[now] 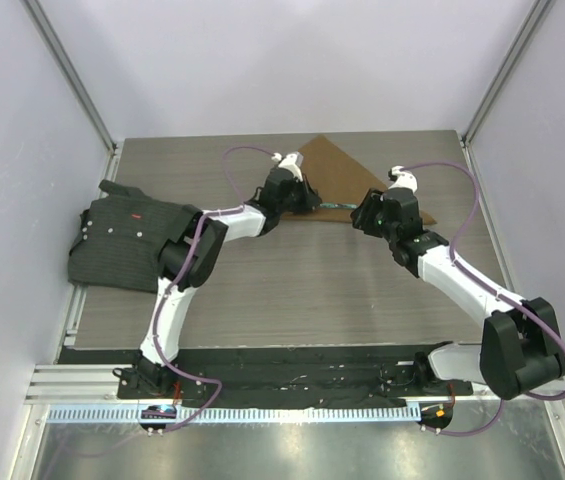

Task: Fold the napkin, place the utensils inside, and roll it up
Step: Fold the napkin

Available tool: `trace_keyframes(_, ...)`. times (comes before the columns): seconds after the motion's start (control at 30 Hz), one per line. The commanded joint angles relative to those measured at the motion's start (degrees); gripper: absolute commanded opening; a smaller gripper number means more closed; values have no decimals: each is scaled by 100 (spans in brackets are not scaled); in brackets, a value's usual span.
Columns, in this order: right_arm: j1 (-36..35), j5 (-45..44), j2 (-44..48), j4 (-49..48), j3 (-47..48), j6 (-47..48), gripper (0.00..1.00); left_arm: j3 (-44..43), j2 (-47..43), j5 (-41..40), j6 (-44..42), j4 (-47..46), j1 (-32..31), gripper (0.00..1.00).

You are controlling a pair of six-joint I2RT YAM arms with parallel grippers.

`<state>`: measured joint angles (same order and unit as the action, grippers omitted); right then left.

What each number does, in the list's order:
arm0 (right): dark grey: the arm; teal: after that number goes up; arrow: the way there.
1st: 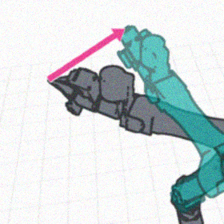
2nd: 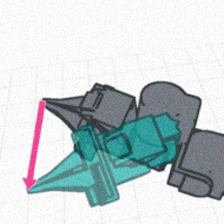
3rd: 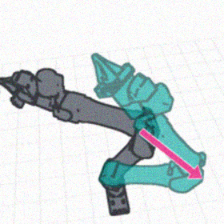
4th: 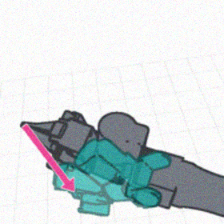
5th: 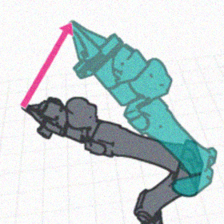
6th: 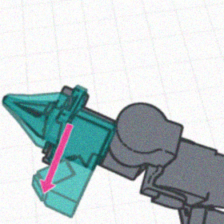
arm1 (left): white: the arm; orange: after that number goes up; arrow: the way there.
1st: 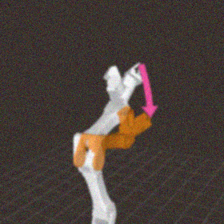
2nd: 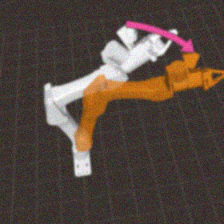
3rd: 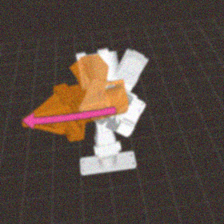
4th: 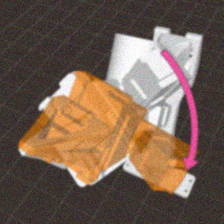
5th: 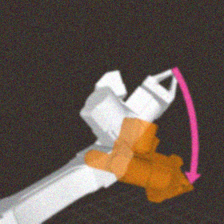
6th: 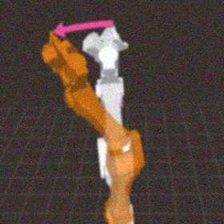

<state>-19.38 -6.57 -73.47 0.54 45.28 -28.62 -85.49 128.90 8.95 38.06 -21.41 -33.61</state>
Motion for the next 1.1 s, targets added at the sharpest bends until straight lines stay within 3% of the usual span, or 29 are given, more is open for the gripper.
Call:
trace_keyframes(0.0,4,-161,298,-256,-72,41,47,-424,161,265,-238,-259,-155,0)
trace_keyframes(0.7,13,-11,228,-185,-63,58,47,-767,522,546,-634,207,-401,0)
trace_keyframes(0.93,13,-81,307,-106,7,-29,48,-741,294,608,-607,269,-419,48)
trace_keyframes(1.07,57,-275,447,87,139,-56,50,-557,-75,722,-607,251,-419,60)
